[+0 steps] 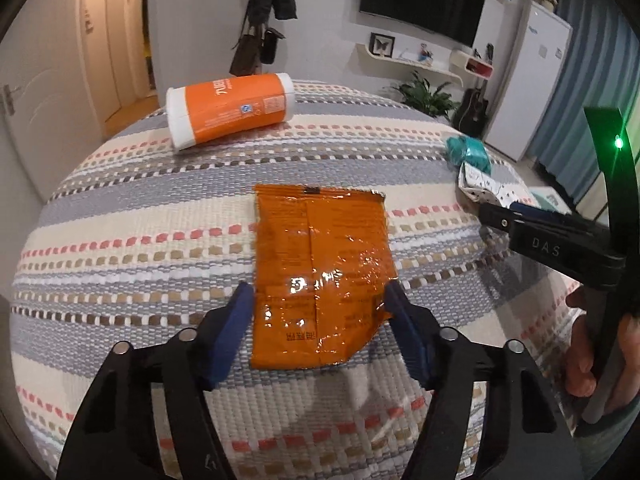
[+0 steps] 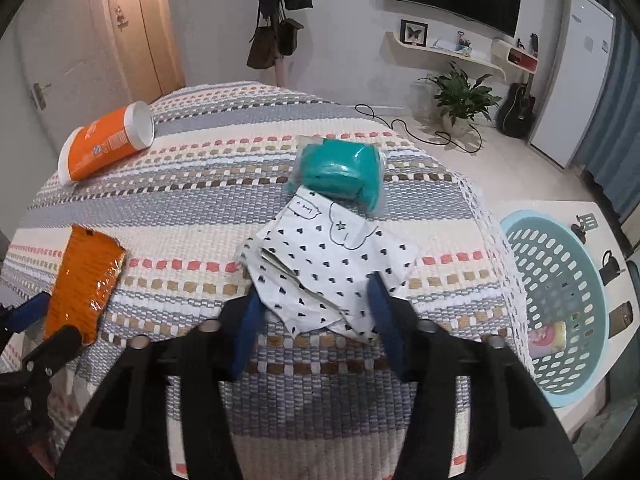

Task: Collect trash
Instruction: 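Grasp the orange snack bag with the left tool while the right tool grasps the white patterned paper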

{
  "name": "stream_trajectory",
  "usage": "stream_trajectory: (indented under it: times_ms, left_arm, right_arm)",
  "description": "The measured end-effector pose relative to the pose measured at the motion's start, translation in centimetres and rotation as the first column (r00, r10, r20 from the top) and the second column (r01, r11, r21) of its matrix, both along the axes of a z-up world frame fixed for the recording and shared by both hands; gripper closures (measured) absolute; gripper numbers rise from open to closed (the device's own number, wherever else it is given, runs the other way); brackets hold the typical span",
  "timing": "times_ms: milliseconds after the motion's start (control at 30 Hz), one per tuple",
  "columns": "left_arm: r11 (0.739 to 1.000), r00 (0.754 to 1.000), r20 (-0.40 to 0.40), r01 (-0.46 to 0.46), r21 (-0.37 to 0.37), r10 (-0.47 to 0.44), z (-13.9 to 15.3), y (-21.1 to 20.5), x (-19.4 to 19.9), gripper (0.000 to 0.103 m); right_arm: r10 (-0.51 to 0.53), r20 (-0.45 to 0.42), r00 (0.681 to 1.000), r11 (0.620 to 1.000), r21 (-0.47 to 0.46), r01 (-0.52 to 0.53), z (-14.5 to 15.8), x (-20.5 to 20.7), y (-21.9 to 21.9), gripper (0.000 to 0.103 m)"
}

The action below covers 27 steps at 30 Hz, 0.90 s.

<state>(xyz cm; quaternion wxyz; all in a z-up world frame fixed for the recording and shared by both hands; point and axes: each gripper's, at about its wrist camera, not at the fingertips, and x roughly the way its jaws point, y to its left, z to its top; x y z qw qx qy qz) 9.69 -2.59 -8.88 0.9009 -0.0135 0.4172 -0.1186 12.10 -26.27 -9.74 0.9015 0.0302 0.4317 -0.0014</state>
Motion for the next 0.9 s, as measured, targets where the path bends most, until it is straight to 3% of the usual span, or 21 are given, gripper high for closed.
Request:
stream_trajectory:
  times_ms: [100, 233, 300, 467, 500, 533, 600, 733, 900]
  left_arm:
    - [1.0, 1.0, 0.002, -0.015, -0.013, 0.015, 0.2, 0.7, -0.1, 0.052]
    - [0.999, 1.0, -0.007, -0.026, -0.047, 0.026, 0.2, 1.8, -0.2, 0.083]
    - [0.999, 1.0, -0.011, -0.025, -0.045, 0.025, 0.3, 2.1, -0.3, 0.086]
    - [0.992, 1.0, -0.027, -0.005, -0.129, 0.002, 0.7, 3.1, -0.9, 0.086]
    - [0.991, 1.0, -0.02, -0.008, -0.134, 0.005, 0.8, 3.2, -1.1, 0.077]
    - [0.99, 1.0, -0.016, -0.012, -0.137, 0.01, 1.0, 3.3, -1.3, 0.057]
    - [0.99, 1.0, 0.006, 0.001, -0.138, 0.0, 1.5, 3.1, -1.8, 0.041]
    - [0.997, 0.999, -0.009, 0.044, -0.055, -0.045, 1.6, 1.1, -1.8, 0.024]
    - [0.998, 0.998, -0.045, 0.055, 0.042, -0.053, 0.5, -1.2, 0.0, 0.018]
  right_arm:
    - [0.006, 0.01, 1.0, 0.999, 0.036, -0.007, 0.2, -0.1, -0.4, 0.08]
    - [0.019, 0.028, 0.999, 0.998, 0.051, -0.021, 0.6, -0.6, -0.3, 0.091]
    - [0.025, 0.039, 0.999, 0.999, 0.038, -0.027, 0.8, -0.8, 0.0, 0.094]
    - [0.045, 0.084, 0.995, 0.996, 0.07, -0.051, 1.9, -2.1, -0.2, 0.097]
    - [0.048, 0.091, 0.995, 0.996, 0.075, -0.055, 2.1, -2.3, -0.2, 0.097]
    - [0.052, 0.099, 0.994, 0.995, 0.077, -0.06, 2.4, -2.5, -0.3, 0.097]
    - [0.056, 0.114, 0.992, 0.995, 0.08, -0.065, 3.0, -3.0, -0.5, 0.097]
    - [0.058, 0.12, 0.991, 0.993, 0.097, -0.07, 3.1, -3.3, -0.7, 0.097]
    - [0.077, 0.112, 0.991, 0.99, 0.11, -0.089, 2.7, -3.4, -0.6, 0.097]
